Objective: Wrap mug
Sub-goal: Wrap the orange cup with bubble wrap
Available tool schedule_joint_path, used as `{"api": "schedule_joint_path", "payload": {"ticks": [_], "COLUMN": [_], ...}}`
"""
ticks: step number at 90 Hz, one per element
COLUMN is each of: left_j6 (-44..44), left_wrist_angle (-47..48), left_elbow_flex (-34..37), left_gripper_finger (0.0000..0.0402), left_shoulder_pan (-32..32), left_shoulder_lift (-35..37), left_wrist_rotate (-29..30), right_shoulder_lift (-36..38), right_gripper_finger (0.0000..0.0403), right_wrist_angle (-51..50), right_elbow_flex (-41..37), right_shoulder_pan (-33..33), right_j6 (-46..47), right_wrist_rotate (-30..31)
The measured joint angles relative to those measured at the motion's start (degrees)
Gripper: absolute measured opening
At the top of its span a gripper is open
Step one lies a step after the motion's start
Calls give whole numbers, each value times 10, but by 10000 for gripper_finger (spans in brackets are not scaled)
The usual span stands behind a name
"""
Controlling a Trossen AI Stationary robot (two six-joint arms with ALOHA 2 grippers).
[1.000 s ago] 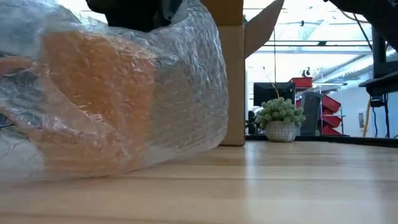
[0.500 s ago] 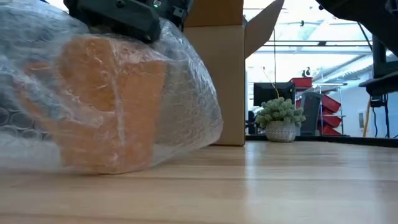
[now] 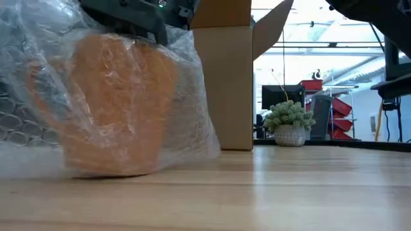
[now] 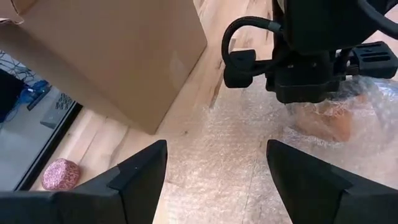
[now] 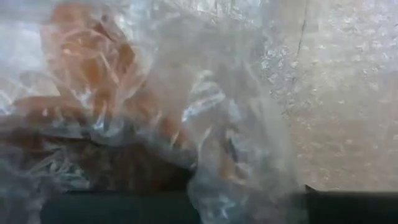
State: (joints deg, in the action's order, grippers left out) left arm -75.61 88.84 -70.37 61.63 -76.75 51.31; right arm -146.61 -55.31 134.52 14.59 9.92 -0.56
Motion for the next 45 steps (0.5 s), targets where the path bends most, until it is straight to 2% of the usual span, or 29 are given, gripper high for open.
{"api": "schedule_joint_path", "payload": {"ticks": [29, 45], "left_j6": [0, 3], "left_wrist_angle": [0, -16], "left_elbow_flex": [0, 0], "left_gripper_finger": [262, 262], "left_shoulder_pan": [0, 0], "left_shoulder_lift": [0, 0], "left_wrist_rotate": [0, 0], "right_shoulder_lift": [7, 25], "right_gripper_finger": [186, 235], "right_wrist_angle": [-8, -14], "right_elbow_flex": [-2, 1], "right_shoulder_pan": [1, 0], "right_j6": [-2, -6], "right_wrist_rotate": [6, 8]}}
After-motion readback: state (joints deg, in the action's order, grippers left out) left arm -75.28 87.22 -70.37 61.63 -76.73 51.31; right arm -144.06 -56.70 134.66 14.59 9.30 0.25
